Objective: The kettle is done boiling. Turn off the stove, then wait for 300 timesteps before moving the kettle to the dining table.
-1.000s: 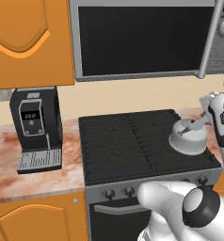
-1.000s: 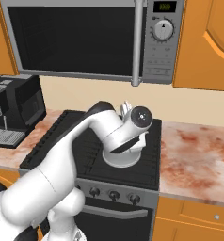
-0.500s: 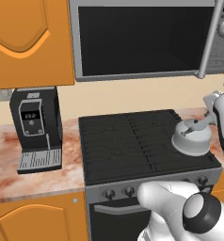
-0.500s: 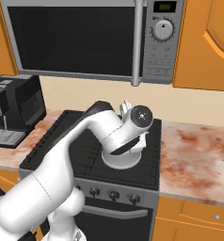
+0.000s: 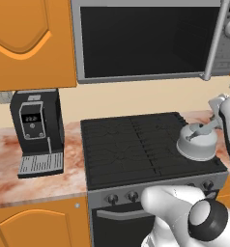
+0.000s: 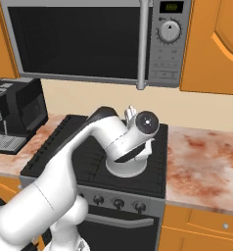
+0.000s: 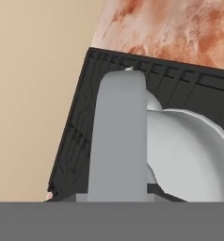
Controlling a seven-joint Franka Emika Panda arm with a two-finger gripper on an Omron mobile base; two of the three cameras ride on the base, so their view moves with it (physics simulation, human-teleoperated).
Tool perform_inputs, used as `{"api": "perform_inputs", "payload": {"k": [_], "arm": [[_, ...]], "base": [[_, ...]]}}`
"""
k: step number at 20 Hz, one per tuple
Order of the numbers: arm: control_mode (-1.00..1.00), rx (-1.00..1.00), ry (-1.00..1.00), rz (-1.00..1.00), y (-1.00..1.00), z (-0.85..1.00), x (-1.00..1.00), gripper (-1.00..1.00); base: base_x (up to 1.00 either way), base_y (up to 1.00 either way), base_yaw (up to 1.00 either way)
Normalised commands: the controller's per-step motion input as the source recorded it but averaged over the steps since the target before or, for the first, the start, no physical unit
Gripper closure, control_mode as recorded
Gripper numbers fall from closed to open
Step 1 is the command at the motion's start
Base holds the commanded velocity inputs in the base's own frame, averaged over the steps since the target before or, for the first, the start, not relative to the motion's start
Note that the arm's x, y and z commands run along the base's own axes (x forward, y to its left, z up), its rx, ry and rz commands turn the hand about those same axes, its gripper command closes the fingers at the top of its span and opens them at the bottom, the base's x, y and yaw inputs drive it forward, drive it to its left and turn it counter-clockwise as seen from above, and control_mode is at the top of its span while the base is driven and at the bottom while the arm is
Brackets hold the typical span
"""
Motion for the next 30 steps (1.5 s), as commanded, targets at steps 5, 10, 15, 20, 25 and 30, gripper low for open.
{"api": "perform_inputs", "payload": {"k": [5,10,15,20,25,30], "arm": [[1.0,0.0,0.0,0.0,0.0,0.0,0.0,1.0],[1.0,0.0,0.0,0.0,0.0,0.0,0.0,1.0],[1.0,0.0,0.0,0.0,0.0,0.0,0.0,1.0],[1.0,0.0,0.0,0.0,0.0,0.0,0.0,1.0],[1.0,0.0,0.0,0.0,0.0,0.0,0.0,1.0],[1.0,0.0,0.0,0.0,0.0,0.0,0.0,1.0]], "base": [[-0.28,-0.13,-0.22],[-0.22,-0.08,-0.37],[-0.18,-0.07,-0.36],[-0.35,-0.31,-0.36],[-0.44,-0.49,-0.35],[-0.36,-0.52,-0.33]]}}
